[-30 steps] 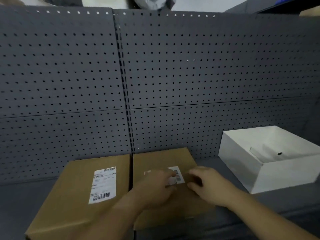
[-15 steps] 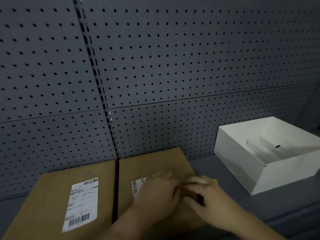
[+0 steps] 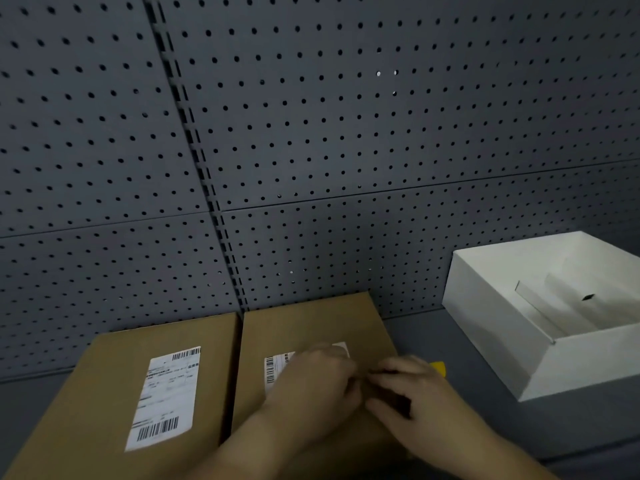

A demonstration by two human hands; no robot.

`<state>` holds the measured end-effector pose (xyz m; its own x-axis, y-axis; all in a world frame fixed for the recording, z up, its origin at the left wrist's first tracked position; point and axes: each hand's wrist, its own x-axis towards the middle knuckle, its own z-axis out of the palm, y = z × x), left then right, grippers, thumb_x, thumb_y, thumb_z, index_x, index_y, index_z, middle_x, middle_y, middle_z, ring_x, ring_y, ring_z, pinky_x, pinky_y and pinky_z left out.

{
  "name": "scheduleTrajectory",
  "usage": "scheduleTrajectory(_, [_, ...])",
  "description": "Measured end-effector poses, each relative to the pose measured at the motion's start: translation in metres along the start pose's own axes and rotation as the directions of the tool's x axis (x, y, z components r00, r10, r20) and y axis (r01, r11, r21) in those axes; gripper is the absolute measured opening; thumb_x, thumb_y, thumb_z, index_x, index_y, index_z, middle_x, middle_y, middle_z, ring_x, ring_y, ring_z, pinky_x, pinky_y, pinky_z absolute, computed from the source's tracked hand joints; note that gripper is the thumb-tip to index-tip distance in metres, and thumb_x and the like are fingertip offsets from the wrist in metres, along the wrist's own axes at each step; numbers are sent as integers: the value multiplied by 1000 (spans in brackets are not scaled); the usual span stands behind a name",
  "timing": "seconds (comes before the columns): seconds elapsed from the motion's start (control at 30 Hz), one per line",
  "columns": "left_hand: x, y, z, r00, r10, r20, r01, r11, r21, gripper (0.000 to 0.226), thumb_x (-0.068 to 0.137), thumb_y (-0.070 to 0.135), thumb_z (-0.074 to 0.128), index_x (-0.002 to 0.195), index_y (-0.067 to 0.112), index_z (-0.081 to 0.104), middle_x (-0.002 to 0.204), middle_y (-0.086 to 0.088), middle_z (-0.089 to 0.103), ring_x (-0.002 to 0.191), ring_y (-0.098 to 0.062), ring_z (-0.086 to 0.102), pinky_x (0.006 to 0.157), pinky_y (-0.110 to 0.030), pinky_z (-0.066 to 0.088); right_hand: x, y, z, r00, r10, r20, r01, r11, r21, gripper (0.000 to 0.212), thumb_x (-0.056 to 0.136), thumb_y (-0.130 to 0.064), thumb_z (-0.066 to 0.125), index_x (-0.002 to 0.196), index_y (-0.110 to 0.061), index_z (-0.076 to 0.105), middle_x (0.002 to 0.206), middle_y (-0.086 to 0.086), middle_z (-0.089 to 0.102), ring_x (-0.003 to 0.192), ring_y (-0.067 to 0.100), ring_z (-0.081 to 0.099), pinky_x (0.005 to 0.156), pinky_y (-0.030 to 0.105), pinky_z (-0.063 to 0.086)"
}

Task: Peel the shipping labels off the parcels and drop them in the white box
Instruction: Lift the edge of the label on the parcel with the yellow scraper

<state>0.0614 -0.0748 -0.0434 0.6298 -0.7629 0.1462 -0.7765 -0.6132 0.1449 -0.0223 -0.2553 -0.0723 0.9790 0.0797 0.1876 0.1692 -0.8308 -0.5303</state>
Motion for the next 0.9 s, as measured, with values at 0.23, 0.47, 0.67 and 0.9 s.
scheduleTrajectory(0.23, [-2,-1,6,998,-31,-47,29,999,-45,35,90,42,42,84,22,70,86,8,66,84,-9,57,81,-33,51,-1,-1,-7,999,0,43,1,1000,-13,47,93,-59,53,134,-39,61,131,-33,50,118,-13,35,95,-2,24])
scheduleTrajectory(0.47, [-4,3,11,993,-59,-106,53,997,-58,32,91,39,44,88,22,71,89,7,66,88,-10,57,82,-34,51,-1,1,-5,999,-14,43,14,1000,2,48,93,-60,52,134,-37,62,131,-32,51,118,-12,37,98,3,25])
scheduleTrajectory(0.67, [-6,4,12,990,-81,-119,72,994,-81,31,88,40,44,87,23,70,87,8,65,88,-7,56,81,-31,51,-2,-1,-7,999,-9,46,9,1000,0,47,95,-57,52,137,-38,58,135,-31,48,117,-13,33,92,-4,22])
scheduleTrajectory(0.9, [-8,3,13,988,-78,-134,65,993,-102,30,89,38,45,90,24,71,88,9,67,89,-6,55,82,-30,51,-2,0,-6,999,-9,49,8,1000,21,48,95,-57,53,138,-36,58,136,-29,48,121,-11,34,96,1,23])
